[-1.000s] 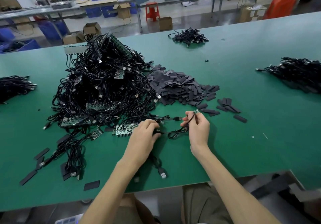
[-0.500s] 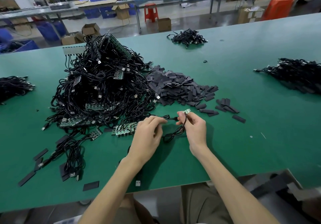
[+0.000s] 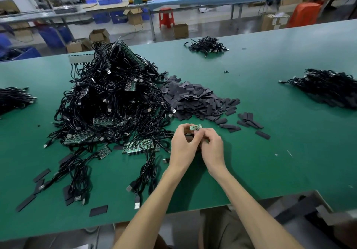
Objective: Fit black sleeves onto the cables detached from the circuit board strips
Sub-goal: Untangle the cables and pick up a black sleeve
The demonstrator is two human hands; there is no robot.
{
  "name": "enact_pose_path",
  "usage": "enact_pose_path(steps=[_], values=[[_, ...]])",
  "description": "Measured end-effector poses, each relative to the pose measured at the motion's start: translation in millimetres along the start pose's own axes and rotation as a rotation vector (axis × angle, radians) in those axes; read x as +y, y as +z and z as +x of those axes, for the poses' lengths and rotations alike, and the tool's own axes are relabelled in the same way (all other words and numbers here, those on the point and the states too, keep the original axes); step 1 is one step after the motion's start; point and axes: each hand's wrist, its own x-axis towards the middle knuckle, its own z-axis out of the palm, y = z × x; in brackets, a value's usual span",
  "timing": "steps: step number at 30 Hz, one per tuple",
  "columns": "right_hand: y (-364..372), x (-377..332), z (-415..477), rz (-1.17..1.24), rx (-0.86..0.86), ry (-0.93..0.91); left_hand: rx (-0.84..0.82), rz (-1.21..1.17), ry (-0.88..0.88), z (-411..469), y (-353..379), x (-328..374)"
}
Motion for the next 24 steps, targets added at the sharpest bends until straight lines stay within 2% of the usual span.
enact_pose_path(steps=[8,14,17,20,22,24], values=[[0.6,1.0,0.7,0.071,0.081,0.009,0.054,-0.048,-0.008,-9.0,-8.4,-17.6],[-5.8,-3.5,1.0,0.073,0.124,0.047,0.013,-0.213,-0.063,-9.9,-20.3,-23.8],[-20.4,-6.2,8.5,-0.152,0.106,-0.071,0.006,-0.235,-0.076,-8.4,-24.2,-27.2],[-47.3,1.9,24.5,-0.553,0.101,-0.137,-0.013,-0.247,-0.073,-8.9,-21.8,-28.4],[-61.4,10.0,32.7,-0.753,0.099,-0.058,-0.021,-0.263,-0.063,-9.0,-20.5,-29.3],[-61.9,15.3,37.1,-0.820,0.100,0.019,-0.020,-0.271,-0.052,-9.3,-20.7,-30.0]])
